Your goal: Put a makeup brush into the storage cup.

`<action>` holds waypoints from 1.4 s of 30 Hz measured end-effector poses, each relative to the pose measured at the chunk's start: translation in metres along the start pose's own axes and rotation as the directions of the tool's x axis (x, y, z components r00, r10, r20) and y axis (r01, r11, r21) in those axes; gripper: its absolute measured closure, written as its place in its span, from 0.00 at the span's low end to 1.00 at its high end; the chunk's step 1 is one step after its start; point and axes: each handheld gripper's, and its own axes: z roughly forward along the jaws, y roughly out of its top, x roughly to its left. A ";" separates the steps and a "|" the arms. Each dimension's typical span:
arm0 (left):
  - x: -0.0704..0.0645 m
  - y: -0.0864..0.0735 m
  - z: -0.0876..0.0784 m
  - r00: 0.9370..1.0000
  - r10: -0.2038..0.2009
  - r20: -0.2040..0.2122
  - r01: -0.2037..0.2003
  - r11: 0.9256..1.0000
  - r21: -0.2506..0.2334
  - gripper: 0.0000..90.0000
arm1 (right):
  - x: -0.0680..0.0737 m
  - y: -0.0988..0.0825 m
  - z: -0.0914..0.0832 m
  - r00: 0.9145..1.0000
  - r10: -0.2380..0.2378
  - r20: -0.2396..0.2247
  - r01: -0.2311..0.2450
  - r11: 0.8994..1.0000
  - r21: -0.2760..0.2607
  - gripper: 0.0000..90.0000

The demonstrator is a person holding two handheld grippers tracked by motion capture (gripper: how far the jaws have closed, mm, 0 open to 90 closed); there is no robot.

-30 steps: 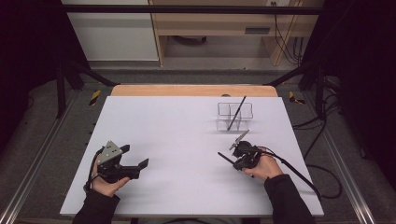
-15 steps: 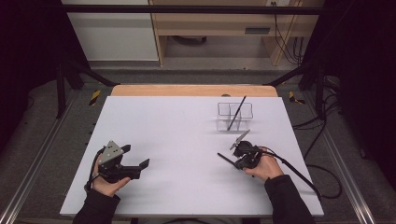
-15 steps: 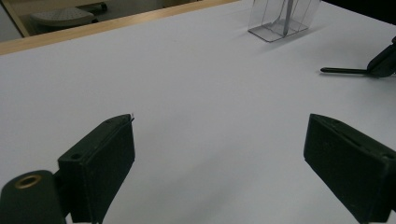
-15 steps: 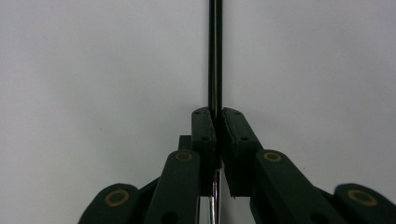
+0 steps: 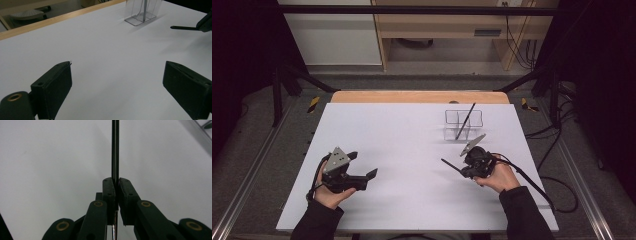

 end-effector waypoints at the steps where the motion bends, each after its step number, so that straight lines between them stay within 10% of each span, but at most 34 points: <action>1: -0.001 0.002 0.001 1.000 0.007 0.004 -0.007 1.000 0.001 0.09 | 0.001 0.001 -0.002 1.000 0.007 -0.007 -0.007 1.000 -0.005 0.93; 15: -0.029 0.022 0.026 0.987 0.146 0.071 -0.151 0.985 0.083 0.09 | 0.008 0.010 -0.012 0.997 -0.043 -0.071 0.040 0.998 -0.041 0.93; 42: -0.070 0.042 0.056 0.924 0.344 0.167 -0.371 0.913 0.172 0.09 | 0.025 0.036 -0.012 0.978 -0.143 -0.151 0.136 0.989 -0.059 0.93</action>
